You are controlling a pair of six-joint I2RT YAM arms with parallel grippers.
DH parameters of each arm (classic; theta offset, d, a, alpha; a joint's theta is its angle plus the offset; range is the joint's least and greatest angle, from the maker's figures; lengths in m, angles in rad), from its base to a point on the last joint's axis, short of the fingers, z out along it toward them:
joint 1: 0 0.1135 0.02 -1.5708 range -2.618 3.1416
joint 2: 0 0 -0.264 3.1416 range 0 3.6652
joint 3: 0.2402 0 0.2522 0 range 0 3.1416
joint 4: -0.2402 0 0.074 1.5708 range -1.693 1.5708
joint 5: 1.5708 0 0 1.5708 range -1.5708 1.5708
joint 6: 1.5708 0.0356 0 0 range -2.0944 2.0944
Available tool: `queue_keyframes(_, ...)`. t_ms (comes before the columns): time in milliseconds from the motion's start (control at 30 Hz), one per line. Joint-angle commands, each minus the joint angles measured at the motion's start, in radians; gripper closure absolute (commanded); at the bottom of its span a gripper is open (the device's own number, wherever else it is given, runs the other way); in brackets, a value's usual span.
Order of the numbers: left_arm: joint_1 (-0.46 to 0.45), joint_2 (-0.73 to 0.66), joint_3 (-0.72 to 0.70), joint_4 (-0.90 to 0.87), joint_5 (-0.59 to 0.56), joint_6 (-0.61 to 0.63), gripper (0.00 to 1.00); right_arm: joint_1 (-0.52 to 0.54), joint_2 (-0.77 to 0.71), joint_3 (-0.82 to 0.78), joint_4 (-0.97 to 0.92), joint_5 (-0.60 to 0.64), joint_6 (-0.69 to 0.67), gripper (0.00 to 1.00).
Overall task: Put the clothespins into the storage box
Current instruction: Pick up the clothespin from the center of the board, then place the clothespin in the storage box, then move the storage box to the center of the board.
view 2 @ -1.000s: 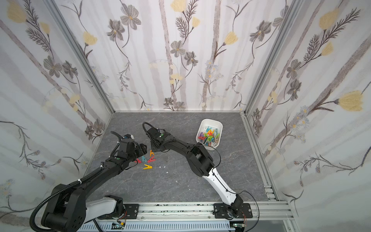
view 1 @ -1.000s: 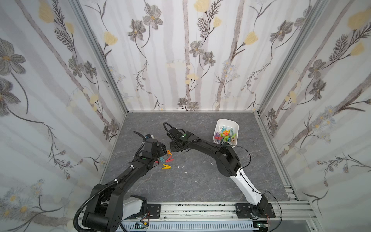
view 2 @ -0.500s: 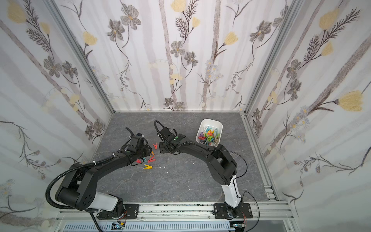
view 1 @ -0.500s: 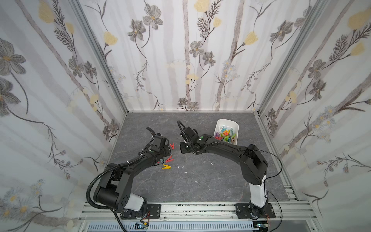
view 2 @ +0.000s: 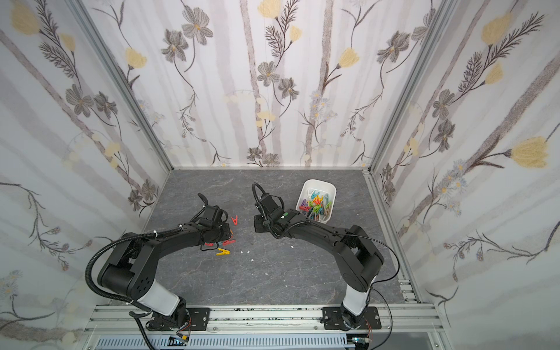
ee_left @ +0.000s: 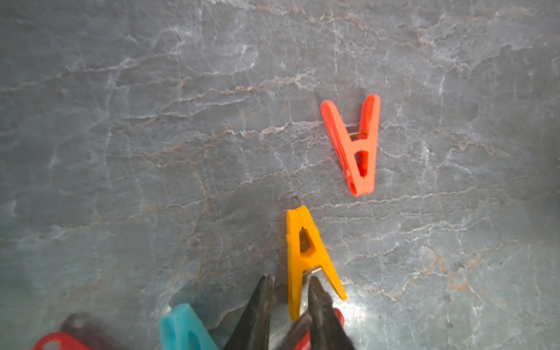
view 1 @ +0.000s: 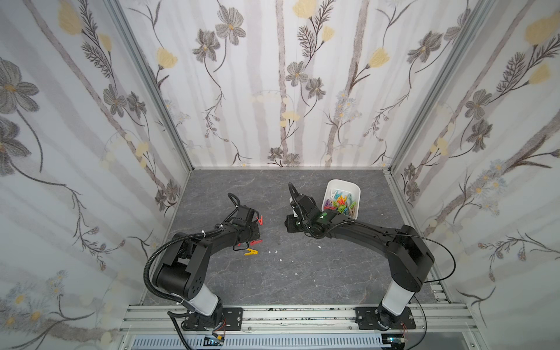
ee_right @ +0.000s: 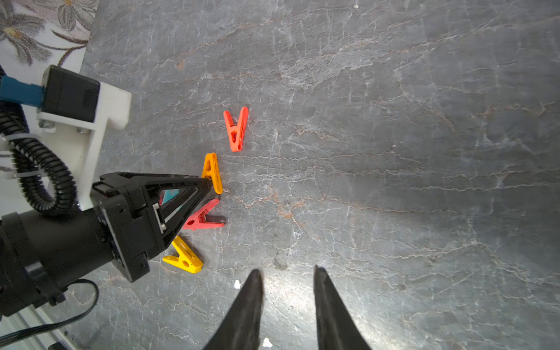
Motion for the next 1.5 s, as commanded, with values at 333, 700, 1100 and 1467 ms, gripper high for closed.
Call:
queue_keyframes(333, -0.020, 0.062, 0.049, -0.058, -0.054, 0.020, 0.92, -0.317, -0.213, -0.124, -0.016, 0.104, -0.034, 0.67)
queue_keyframes(700, -0.065, -0.105, 0.181, -0.247, -0.072, 0.054, 1.00, -0.672, -0.251, -0.224, -0.037, 0.118, -0.076, 0.57)
queue_keyframes(1100, -0.198, -0.062, 0.407, -0.256, 0.000, 0.041, 1.00, -0.715, -0.056, -0.178, 0.043, 0.036, -0.137, 0.67)
queue_keyframes(1467, -0.300, 0.122, 0.631, -0.218, 0.052, 0.047, 1.00, -0.524, -0.090, -0.277, 0.015, 0.091, -0.152, 0.87)
